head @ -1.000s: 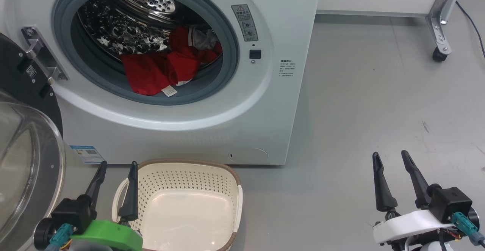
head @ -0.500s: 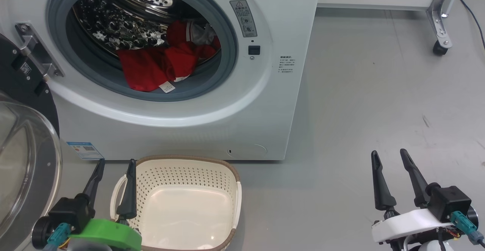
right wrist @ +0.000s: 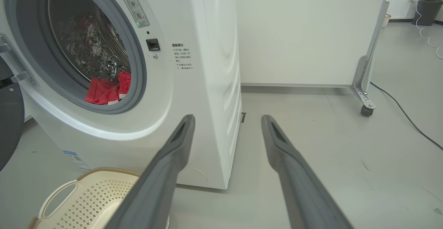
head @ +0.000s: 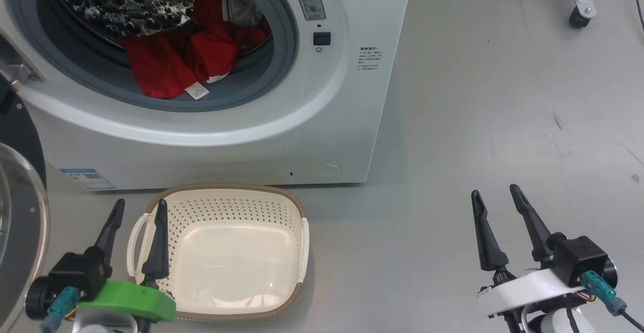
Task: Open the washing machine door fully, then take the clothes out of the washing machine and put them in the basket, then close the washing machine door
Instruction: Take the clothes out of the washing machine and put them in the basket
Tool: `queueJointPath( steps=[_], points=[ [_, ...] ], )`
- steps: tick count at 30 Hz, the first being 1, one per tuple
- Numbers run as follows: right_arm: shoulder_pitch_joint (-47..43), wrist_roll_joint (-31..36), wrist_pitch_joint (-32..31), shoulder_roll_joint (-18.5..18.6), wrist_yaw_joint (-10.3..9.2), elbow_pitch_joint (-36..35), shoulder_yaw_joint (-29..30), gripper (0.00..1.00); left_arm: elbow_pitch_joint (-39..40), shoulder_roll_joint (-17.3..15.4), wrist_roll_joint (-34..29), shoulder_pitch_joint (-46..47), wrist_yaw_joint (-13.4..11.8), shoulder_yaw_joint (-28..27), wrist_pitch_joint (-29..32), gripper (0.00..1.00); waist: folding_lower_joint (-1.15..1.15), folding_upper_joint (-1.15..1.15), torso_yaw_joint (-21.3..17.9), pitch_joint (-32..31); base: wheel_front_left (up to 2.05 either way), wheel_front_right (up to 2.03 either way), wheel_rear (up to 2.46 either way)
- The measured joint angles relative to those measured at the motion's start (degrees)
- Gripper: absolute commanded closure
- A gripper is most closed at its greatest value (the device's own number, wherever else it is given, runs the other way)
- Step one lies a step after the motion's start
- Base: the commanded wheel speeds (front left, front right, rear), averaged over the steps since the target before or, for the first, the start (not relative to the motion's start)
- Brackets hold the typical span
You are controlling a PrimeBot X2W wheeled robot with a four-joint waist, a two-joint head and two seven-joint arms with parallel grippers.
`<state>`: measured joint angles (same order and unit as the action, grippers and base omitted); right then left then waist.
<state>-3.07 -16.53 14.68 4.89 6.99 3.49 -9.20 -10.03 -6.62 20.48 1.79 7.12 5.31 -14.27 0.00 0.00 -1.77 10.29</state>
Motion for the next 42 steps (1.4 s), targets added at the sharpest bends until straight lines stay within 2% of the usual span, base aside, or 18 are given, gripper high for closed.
queueJointPath(
  steps=[7,14,27,37,42],
  points=[
    [1.7,0.5,0.0,-0.1,0.0,-0.9,-1.3,0.0,0.8,-2.3,-1.1,5.8,0.0,-0.6,1.2,0.0,0.0,0.0,-2.4,4.5,0.0,0.0,0.0],
    [4.7,0.5,0.0,-0.6,0.0,-1.6,-2.4,0.0,0.6,-6.1,-2.4,12.6,0.0,-2.3,3.8,0.0,0.0,0.0,-6.3,9.0,0.0,0.0,0.0],
    [7.8,0.0,0.0,-1.6,0.0,-1.6,-4.8,0.0,-4.6,-11.2,-1.1,24.3,-0.9,-7.0,13.2,0.0,0.0,0.0,-15.4,15.4,0.0,0.0,0.0],
    [8.6,-0.8,0.0,-2.2,0.0,-1.5,-5.4,0.0,-10.8,-12.2,3.1,32.8,-3.0,-10.7,19.2,0.0,0.0,0.0,-21.1,19.0,0.0,0.0,0.0],
    [9.1,-1.0,0.0,-2.3,0.0,-1.3,-6.0,0.0,-13.9,-13.2,2.8,36.2,-5.0,-11.9,21.0,0.0,0.0,0.0,-23.1,20.3,0.0,0.0,0.0]
  ],
)
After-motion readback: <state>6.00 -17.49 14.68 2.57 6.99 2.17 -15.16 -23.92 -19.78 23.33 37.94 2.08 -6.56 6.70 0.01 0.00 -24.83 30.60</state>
